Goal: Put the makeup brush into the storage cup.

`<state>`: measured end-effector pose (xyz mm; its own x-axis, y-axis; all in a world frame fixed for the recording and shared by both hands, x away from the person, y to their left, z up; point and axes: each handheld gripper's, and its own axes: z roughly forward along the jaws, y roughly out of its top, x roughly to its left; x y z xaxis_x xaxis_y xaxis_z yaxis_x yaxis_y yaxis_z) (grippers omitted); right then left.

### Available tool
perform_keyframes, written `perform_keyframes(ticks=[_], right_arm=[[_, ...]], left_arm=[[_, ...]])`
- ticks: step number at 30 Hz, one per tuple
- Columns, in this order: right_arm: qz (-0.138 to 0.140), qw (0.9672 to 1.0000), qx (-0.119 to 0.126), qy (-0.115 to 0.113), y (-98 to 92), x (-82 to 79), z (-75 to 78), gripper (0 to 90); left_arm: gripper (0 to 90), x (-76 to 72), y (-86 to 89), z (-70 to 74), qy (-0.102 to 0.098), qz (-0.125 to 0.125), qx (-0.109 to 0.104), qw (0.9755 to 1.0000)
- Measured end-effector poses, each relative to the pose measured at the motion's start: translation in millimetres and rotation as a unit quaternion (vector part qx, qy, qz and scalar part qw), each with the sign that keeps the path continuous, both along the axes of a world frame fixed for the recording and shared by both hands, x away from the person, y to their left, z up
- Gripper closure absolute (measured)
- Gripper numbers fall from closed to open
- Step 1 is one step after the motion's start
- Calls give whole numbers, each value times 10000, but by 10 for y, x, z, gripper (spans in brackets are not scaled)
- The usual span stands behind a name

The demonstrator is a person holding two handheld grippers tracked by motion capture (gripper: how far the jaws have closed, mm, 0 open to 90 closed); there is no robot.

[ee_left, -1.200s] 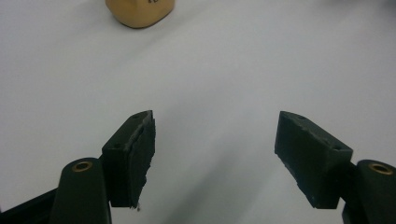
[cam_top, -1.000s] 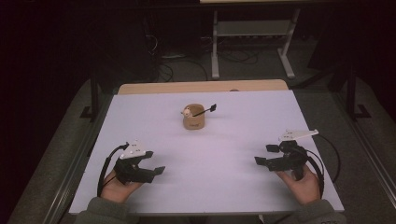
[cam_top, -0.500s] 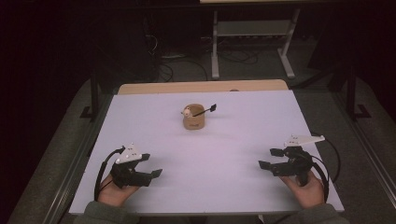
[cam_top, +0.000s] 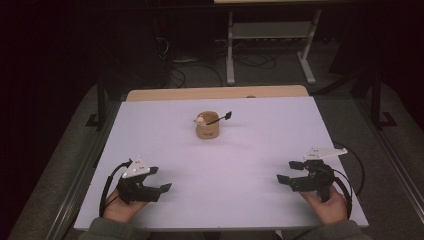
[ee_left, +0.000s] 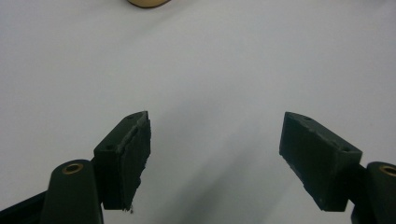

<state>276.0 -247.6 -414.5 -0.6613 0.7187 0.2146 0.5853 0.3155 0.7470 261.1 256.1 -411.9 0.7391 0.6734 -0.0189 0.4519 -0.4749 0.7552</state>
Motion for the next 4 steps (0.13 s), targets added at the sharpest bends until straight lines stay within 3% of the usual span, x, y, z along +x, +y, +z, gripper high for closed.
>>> perform_keyframes(ticks=[4], right_arm=[[78, 9999, -82, -16, 70, 6, -7, 247]], left_arm=[[238, -6, -9, 16, -32, -30, -4, 10000]])
